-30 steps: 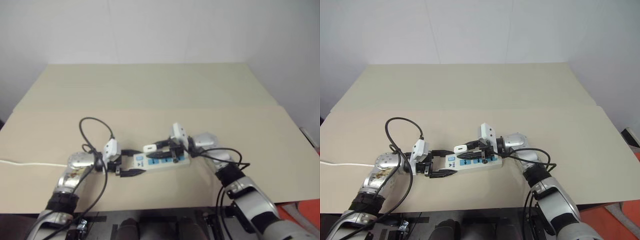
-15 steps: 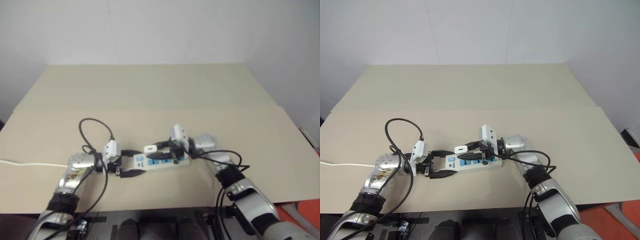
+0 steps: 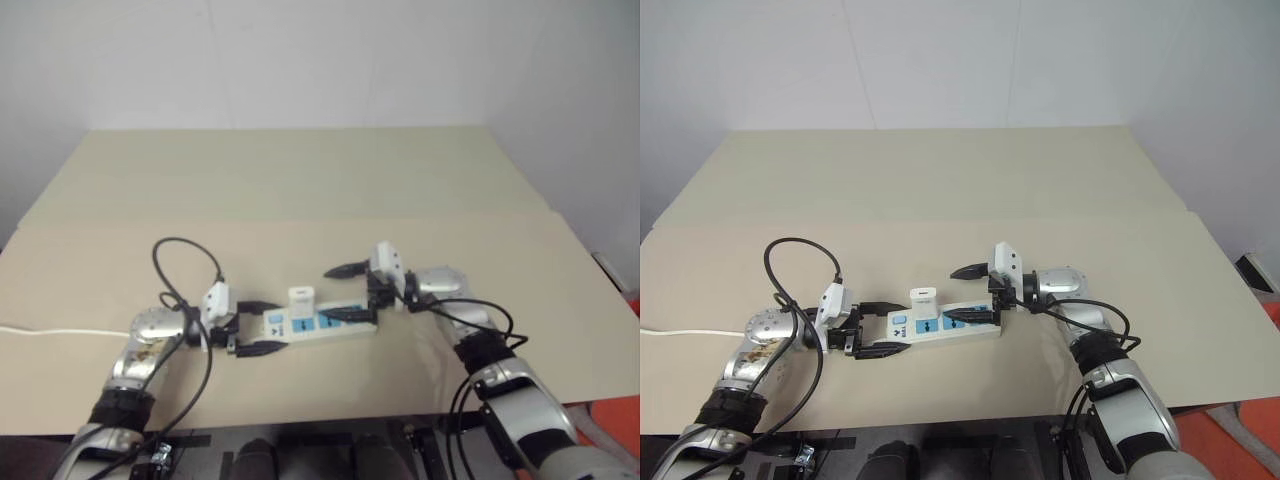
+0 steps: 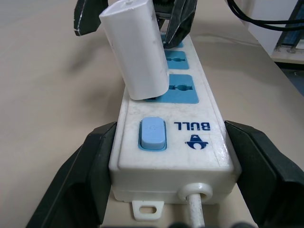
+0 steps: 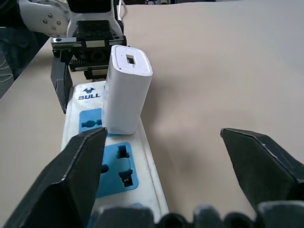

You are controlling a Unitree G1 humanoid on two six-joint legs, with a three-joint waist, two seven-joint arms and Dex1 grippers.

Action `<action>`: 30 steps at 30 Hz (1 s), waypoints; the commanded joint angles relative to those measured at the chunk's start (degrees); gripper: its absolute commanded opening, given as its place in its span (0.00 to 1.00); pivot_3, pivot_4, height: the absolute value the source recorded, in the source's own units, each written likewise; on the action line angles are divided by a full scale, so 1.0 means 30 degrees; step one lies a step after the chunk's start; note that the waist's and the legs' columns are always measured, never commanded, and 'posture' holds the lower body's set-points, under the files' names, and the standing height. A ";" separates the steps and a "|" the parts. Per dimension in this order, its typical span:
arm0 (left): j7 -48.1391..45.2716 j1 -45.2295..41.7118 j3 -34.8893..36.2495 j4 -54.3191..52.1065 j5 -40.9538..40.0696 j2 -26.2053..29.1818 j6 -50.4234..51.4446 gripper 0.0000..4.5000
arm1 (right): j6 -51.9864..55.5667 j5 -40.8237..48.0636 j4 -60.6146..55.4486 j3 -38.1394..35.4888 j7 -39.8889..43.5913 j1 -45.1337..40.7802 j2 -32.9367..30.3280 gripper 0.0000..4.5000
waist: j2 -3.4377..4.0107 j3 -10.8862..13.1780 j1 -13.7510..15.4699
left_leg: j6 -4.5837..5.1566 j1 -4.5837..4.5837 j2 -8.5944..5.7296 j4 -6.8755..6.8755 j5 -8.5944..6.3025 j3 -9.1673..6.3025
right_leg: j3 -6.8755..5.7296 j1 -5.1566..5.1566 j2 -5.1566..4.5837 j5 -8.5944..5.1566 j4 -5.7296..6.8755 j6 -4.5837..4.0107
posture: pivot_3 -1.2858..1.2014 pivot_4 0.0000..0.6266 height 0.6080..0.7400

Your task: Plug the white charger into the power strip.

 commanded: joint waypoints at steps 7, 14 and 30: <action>-0.0358 -0.0012 -0.0017 0.0232 0.0452 0.0171 -0.0884 0.73 | 0.5124 0.1139 -0.2748 -0.0301 0.2111 0.0949 -0.0697 1.00 | 0.0008 0.0006 0.0108 | 0.0004 -0.0001 -0.0001 -0.0111 -0.0002 -0.0001 | -0.0006 -0.0011 -0.0002 0.0000 -0.0095 0.0000 | 0.52 0.24 1.00; -0.0122 0.0318 -0.0117 0.0201 0.0466 0.0025 -0.0893 0.73 | 0.6065 0.0912 -0.3643 -0.0921 0.0420 0.0488 0.0457 1.00 | 0.0038 0.0025 0.0110 | 0.0004 -0.0095 -0.0006 -0.0165 -0.0001 0.0001 | 0.0012 -0.0167 -0.0001 0.0000 -0.0085 -0.0007 | 0.52 0.24 1.00; 0.0106 0.0760 -0.0180 -0.0972 0.0297 0.0076 0.0645 0.73 | 0.7761 0.1080 -0.5890 -0.0776 -0.0735 0.0446 0.2263 1.00 | 0.0048 0.0030 0.0341 | 0.0002 -0.0183 -0.0011 -0.0186 0.0001 0.0005 | -0.0001 -0.0257 -0.0010 0.0001 -0.0090 -0.0008 | 0.52 0.24 1.00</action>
